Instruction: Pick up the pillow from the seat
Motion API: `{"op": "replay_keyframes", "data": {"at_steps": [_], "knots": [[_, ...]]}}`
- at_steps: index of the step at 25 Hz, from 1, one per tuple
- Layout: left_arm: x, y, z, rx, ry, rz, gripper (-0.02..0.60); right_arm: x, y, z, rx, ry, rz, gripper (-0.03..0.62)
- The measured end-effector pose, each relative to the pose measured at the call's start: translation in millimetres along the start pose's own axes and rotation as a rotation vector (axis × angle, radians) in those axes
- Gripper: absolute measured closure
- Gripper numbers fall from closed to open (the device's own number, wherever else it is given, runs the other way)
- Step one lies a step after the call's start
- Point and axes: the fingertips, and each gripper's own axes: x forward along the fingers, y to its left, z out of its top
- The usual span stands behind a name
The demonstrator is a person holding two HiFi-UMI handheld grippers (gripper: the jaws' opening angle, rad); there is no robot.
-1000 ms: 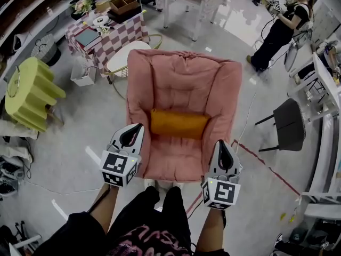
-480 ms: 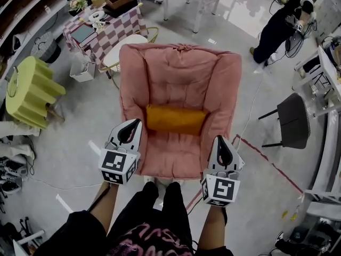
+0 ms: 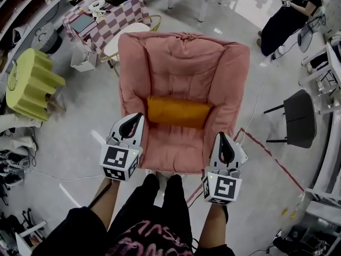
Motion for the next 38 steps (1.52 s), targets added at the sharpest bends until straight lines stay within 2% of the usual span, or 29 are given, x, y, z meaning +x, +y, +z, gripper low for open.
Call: {"op": "replay_keyframes", "data": {"at_steps": [8, 15, 19, 24, 26, 30, 38], "knots": [[10.9, -0.9, -23.5, -0.018, 0.028, 0.011, 0.569, 15.6, 1.5, -25.3, 0.006, 0.031, 0.025, 0.572], [22.6, -3.0, -43.6, 0.013, 0.060, 0.021, 0.569, 28.2, -0.9, -50.2, 0.032, 0.065, 0.043, 0.572], [31.3, -3.5, -62.7, -0.018, 0.084, 0.020, 0.571, 37.4, 1.8, -66.2, 0.030, 0.088, 0.052, 0.572], [35.9, -5.2, -84.3, -0.040, 0.107, 0.026, 0.571, 42.5, 2.8, -80.1, 0.088, 0.086, 0.069, 0.572], [40.0, -2.2, -90.8, -0.065, 0.109, 0.029, 0.571, 46.9, 1.6, -83.8, 0.073, 0.084, 0.059, 0.572], [48.4, -1.1, -107.7, -0.065, 0.129, 0.032, 0.571, 53.6, -3.8, -97.2, 0.077, 0.093, 0.036, 0.572], [68.4, 0.2, -142.0, -0.088, 0.170, 0.038, 0.571, 67.5, -2.7, -133.3, 0.059, 0.139, 0.050, 0.572]]}}
